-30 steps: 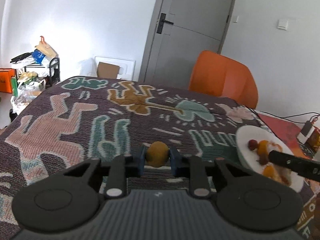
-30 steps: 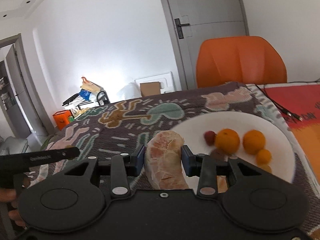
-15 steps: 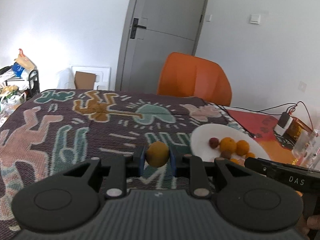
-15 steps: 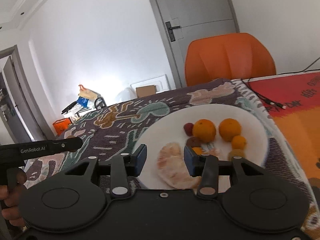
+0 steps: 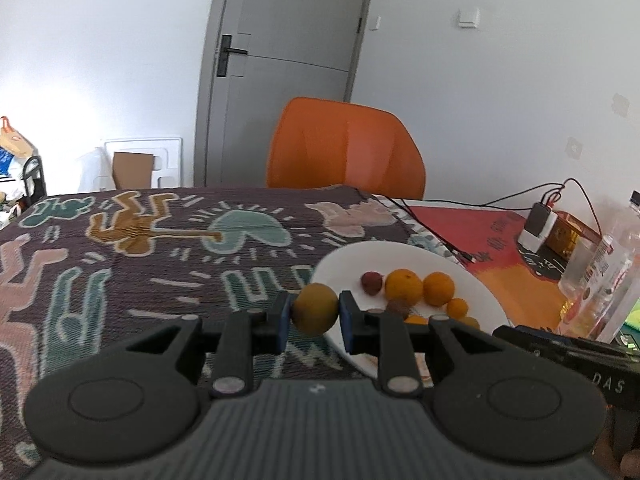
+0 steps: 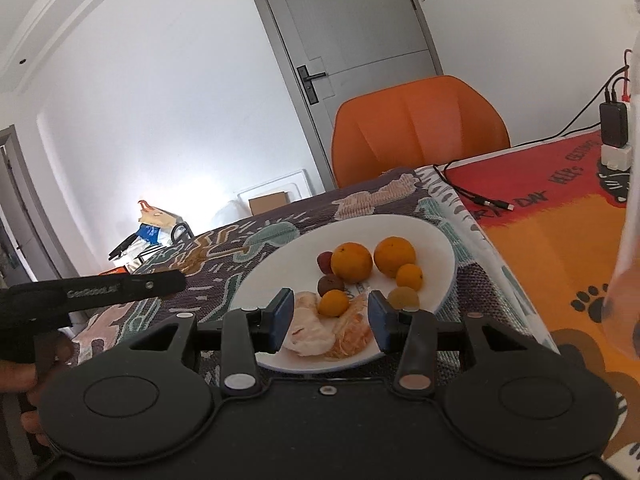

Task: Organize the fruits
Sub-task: 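Carry the pomelo piece and orange onto the white plate and release both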

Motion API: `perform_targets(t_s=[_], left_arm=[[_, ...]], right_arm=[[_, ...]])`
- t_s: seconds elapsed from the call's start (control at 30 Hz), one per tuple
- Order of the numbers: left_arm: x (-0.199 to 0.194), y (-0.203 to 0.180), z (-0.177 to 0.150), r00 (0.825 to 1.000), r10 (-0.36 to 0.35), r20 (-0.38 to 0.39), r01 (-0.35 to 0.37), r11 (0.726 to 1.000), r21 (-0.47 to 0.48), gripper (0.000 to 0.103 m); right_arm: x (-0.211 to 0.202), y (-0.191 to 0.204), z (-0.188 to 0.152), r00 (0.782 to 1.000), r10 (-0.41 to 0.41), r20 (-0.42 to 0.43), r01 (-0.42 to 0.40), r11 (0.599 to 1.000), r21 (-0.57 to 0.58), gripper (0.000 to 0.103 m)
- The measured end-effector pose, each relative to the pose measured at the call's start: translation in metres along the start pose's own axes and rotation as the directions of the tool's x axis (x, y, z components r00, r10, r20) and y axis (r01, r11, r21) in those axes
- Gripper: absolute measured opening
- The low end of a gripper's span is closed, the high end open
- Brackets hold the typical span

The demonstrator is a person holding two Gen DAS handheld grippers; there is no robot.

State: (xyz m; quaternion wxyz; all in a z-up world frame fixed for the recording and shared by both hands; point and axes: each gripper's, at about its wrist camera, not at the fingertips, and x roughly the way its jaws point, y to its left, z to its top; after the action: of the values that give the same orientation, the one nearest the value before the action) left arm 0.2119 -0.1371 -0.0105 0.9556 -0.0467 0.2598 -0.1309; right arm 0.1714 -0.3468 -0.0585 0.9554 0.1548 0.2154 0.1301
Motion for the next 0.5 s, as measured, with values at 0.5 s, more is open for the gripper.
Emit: perform_targets(t_s=[0.5], left_arm=[[0.035, -0.026, 0.000, 0.999, -0.019, -0.045, 0.020, 0.999, 0.043, 0.024]], right_arm=[[-0.004, 0.000, 0.000, 1.000, 0.011, 0.006, -0.011, 1.000, -0.017, 0.045]])
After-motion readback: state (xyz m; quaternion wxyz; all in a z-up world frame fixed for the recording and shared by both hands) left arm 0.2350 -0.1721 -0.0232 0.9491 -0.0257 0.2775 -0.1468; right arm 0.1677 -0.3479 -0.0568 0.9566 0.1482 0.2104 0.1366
